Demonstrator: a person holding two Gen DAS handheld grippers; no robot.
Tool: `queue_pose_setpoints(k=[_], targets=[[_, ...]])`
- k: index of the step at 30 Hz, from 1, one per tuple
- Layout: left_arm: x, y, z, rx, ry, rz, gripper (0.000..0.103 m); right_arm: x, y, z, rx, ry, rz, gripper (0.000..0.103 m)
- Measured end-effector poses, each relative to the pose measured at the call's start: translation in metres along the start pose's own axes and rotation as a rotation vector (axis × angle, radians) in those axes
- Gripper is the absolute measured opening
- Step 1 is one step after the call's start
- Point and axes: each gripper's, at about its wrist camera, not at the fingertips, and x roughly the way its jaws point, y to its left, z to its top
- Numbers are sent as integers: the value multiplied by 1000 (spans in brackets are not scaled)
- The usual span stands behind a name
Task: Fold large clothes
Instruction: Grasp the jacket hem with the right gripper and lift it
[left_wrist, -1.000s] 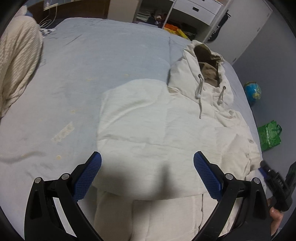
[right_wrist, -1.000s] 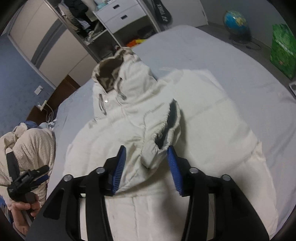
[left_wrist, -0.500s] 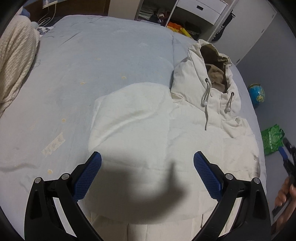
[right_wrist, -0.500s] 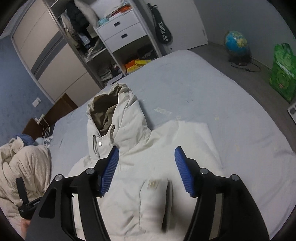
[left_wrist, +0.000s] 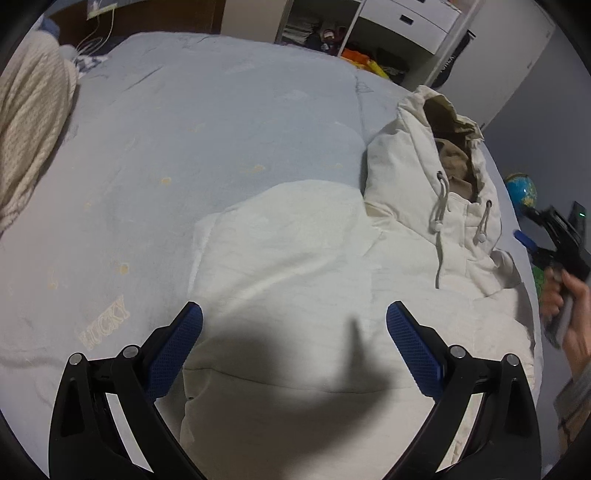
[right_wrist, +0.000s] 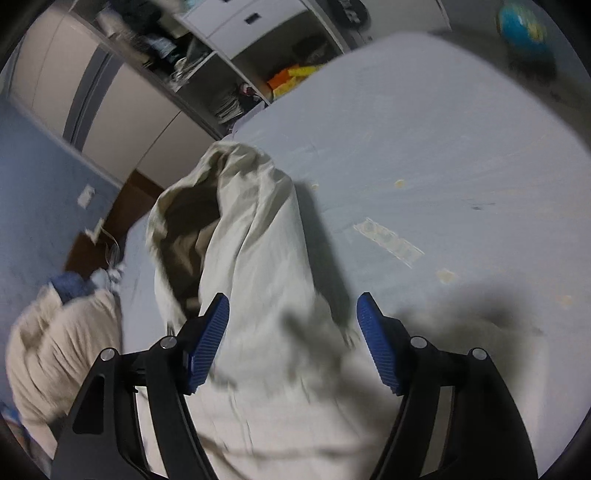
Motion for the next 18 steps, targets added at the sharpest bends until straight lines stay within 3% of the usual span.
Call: queue_pose_setpoints(k=[5, 18], targets=[[6, 6, -1, -14, 2, -11, 96, 48, -13, 26, 140, 38, 137, 69], [14, 6, -5, 43, 13, 6, 96, 124, -14, 44, 333, 63, 216, 69]])
